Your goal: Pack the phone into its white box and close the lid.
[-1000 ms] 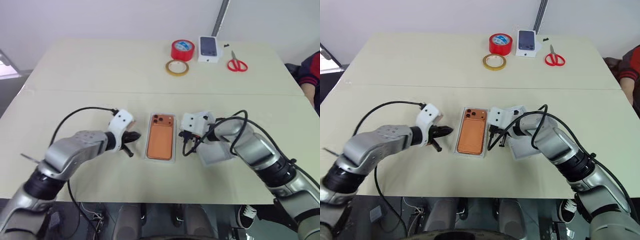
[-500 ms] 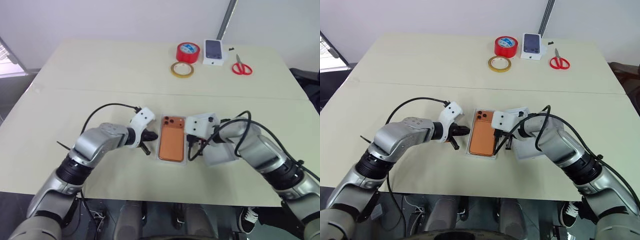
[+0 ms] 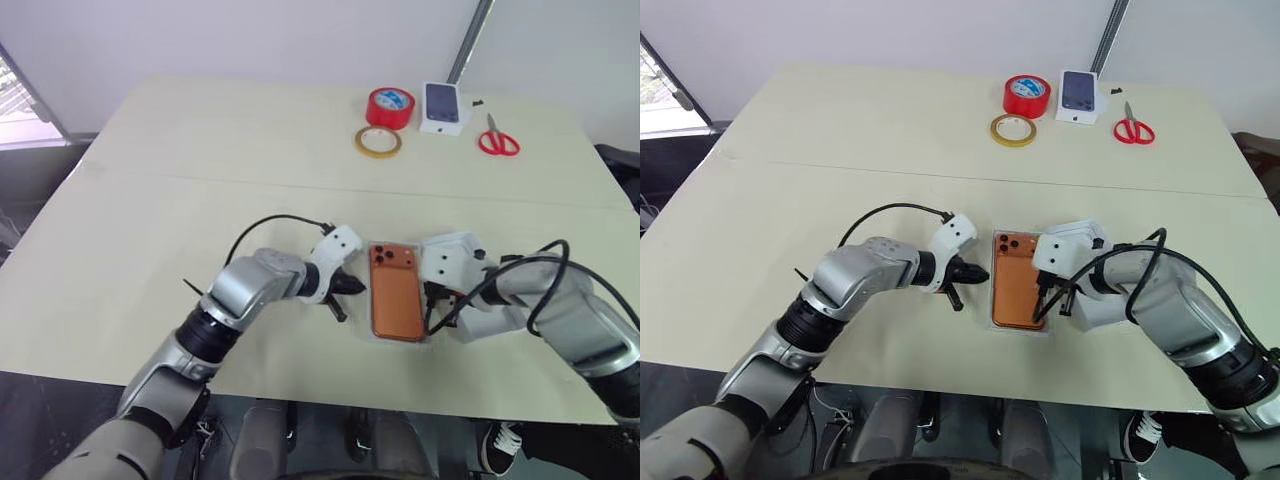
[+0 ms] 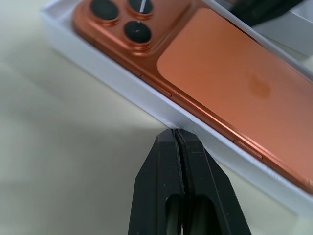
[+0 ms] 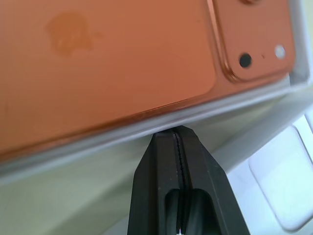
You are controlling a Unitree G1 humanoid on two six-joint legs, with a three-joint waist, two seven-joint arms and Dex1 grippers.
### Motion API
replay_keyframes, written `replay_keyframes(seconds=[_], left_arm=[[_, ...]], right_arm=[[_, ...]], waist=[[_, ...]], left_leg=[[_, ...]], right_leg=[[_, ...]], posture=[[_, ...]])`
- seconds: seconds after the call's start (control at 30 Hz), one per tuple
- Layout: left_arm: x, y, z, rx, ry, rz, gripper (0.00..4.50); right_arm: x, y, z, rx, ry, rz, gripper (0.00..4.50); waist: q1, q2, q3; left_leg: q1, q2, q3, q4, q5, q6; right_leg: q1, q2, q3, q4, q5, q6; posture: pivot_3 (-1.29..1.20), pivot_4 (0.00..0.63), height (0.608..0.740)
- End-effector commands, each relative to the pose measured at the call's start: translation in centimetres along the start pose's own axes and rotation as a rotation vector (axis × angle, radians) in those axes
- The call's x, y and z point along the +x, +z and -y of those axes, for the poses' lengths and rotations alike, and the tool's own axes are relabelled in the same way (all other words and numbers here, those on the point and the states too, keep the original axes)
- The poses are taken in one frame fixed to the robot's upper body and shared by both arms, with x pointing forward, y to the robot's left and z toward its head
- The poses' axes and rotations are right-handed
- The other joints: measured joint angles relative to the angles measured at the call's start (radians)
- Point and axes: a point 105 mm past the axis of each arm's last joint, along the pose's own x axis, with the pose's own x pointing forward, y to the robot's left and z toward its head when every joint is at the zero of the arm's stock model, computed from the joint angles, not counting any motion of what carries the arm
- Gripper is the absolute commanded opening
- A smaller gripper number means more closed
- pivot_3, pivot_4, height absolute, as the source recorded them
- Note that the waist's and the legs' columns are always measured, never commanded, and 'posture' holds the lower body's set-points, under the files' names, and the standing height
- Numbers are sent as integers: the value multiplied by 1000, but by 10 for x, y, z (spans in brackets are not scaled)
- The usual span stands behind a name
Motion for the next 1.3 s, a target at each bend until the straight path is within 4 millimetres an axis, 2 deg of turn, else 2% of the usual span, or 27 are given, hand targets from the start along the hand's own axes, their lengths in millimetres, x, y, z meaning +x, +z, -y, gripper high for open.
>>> replay_keyframes(seconds=[0.03, 0.2, 0.37, 0.57, 0.67, 0.73, 0.77, 0.83, 0.93, 1.0, 1.17, 1.3], left_arm=[[12, 5, 26, 26, -120, 2, 71], [8, 2, 20, 14, -97, 2, 71], [-8, 1, -2, -25, -15, 34, 71], [-53, 1, -22, 4, 77, 146, 71], [-80, -3, -25, 81, 128, 212, 71], [-90, -6, -23, 88, 124, 248, 71], [-94, -8, -20, 107, 119, 262, 0], [-102, -10, -11, 172, 101, 297, 0], [-112, -18, 5, 262, 43, 315, 0], [-114, -20, 10, 300, 21, 326, 0], [-113, -19, 18, 345, -25, 348, 0], [-110, -23, 15, 348, -13, 336, 0]], right_arm=[[0, 3, -6, -8, 22, 18, 0], [-3, 0, -2, -6, 13, 9, 0], [-17, -3, 1, 1, 15, 37, 0], [-48, -11, 9, 38, 9, 75, 0], [-58, -6, 27, 189, -61, 108, 0], [-60, -2, 31, 309, -52, 119, 0], [-60, -1, 31, 349, -38, 117, 518], [-63, 1, 27, 384, -4, 104, 1258], [-59, 3, 27, 512, -13, 71, 2841], [-55, 2, 30, 575, -29, 44, 3735], [-37, 0, 32, 725, -76, -25, 3735], [-25, -2, 31, 749, -89, -55, 3735]], waist=[[0, 0, 0], [0, 0, 0], [-1, 0, 0], [-24, 1, 0], [-43, 1, 0], [-51, 1, 0], [-51, 1, 0], [-50, 1, 0], [-51, 1, 1], [-51, 2, 1], [-51, 2, 1], [-51, 2, 1]], left_leg=[[0, 0, 0, 0, 0, 0], [0, 0, -1, 0, 0, 0], [0, 0, -1, 0, 0, 0], [0, 2, -1, 0, 1, -1], [3, 4, 0, -1, 1, -2], [3, 5, 0, -1, 2, -3], [4, 5, 0, -2, 2, -3], [4, 5, 0, -2, 2, -3], [3, 5, 1, -4, 2, -3], [3, 4, 2, -3, 2, -4], [3, 4, 2, -3, 0, -6], [-1, 4, 2, -3, 2, -3]], right_leg=[[0, 0, 0, 1, 0, 0], [0, 1, 0, 1, 0, 1], [0, 1, 0, 1, 0, 2], [-2, 1, 0, 5, -1, 4], [-1, 3, 0, 6, 0, 3], [-1, 3, 0, 7, -1, 3], [-1, 3, 0, 7, -1, 3], [-2, 3, 0, 7, -1, 3], [-2, 2, 0, 5, -1, 3], [-3, 1, 1, 5, 0, 3], [-3, 0, 1, 4, 0, 2], [-6, 1, 1, 4, 0, 2]], posture=[[0, 150, 740], [0, 150, 740], [0, 150, 740], [0, 150, 740], [0, 150, 740], [0, 150, 740], [0, 150, 740], [0, 150, 740], [0, 150, 740], [0, 150, 740], [0, 150, 740], [0, 150, 740]])
